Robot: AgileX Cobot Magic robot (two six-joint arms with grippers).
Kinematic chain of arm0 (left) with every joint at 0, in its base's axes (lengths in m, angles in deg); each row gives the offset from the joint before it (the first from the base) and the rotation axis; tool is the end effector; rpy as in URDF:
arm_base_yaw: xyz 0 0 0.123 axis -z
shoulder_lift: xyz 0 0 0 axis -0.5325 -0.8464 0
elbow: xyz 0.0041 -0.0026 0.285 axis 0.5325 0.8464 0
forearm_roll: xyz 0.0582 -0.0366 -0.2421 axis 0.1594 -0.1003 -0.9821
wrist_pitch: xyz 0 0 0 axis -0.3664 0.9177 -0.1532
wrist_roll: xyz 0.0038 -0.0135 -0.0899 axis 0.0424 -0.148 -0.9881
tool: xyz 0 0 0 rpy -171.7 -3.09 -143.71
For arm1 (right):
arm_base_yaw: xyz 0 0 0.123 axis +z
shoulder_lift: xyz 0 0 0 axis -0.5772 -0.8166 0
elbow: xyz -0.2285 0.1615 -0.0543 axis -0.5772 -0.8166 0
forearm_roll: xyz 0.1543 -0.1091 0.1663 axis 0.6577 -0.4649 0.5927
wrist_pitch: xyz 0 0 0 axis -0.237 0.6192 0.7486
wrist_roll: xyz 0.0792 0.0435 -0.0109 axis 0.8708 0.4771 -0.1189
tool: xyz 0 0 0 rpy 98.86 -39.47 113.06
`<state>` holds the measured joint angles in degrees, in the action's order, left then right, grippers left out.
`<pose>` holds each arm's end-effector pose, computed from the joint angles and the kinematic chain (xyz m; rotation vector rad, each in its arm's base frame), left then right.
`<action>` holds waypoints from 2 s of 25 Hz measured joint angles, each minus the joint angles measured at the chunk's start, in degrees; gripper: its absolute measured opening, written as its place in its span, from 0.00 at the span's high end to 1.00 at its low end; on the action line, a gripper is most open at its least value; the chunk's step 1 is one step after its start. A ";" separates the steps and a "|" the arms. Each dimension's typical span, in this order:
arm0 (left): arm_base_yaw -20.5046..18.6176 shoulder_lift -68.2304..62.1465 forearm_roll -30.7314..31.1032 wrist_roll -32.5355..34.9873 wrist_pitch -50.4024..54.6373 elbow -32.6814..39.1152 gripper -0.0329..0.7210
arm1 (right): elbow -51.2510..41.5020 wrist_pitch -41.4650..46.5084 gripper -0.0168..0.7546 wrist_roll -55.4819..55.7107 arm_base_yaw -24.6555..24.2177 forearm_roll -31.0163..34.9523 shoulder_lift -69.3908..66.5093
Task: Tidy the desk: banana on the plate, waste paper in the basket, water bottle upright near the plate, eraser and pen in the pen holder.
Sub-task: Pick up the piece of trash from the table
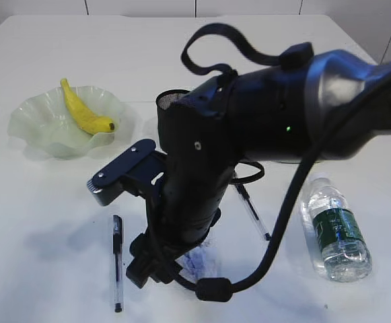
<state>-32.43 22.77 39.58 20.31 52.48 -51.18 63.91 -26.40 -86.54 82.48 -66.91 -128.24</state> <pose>0.1847 -0.0193 0.3070 0.0136 2.6776 -0.3099 0.2604 0.2839 0.1901 -1.2745 2.6101 0.1612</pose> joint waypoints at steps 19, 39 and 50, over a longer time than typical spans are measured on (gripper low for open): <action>0.00 0.00 0.00 0.00 -0.34 0.00 0.45 | 0.68 -4.88 0.42 2.32 0.25 -2.73 -7.33; 0.00 0.00 0.00 0.00 -0.34 0.00 0.45 | 0.68 -0.40 0.91 3.67 0.25 -2.82 -7.33; 0.00 0.00 0.13 0.00 -0.47 0.00 0.45 | 0.68 3.15 0.91 4.26 0.25 -2.82 4.15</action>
<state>-32.43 22.77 39.71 20.31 52.01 -51.18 64.58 -23.25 -82.28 82.73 -69.73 -124.09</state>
